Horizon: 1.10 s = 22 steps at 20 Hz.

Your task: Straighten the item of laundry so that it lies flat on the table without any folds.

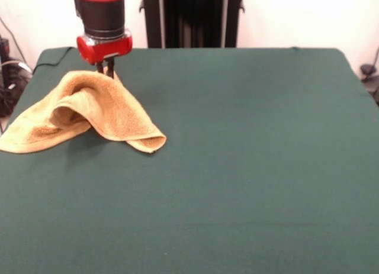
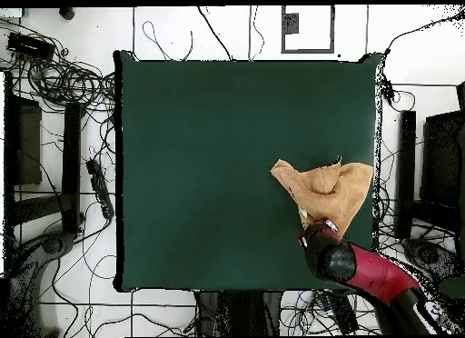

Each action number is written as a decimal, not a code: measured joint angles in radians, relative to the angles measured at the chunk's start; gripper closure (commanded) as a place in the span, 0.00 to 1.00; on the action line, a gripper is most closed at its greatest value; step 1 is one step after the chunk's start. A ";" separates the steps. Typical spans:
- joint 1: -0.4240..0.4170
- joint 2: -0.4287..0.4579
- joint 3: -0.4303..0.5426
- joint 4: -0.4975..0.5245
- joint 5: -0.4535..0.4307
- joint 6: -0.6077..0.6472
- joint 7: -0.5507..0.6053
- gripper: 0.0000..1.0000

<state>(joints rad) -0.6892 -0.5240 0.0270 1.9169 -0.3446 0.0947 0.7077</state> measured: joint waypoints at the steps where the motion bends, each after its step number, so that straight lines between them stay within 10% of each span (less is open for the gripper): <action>1: -0.007 0.000 0.000 0.009 0.017 -0.010 0.000 1.00; 22: -0.018 0.007 -0.024 0.172 0.141 -0.238 0.003 1.00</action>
<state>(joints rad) -0.7073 -0.5172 0.0029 2.0887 -0.2039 -0.1436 0.7108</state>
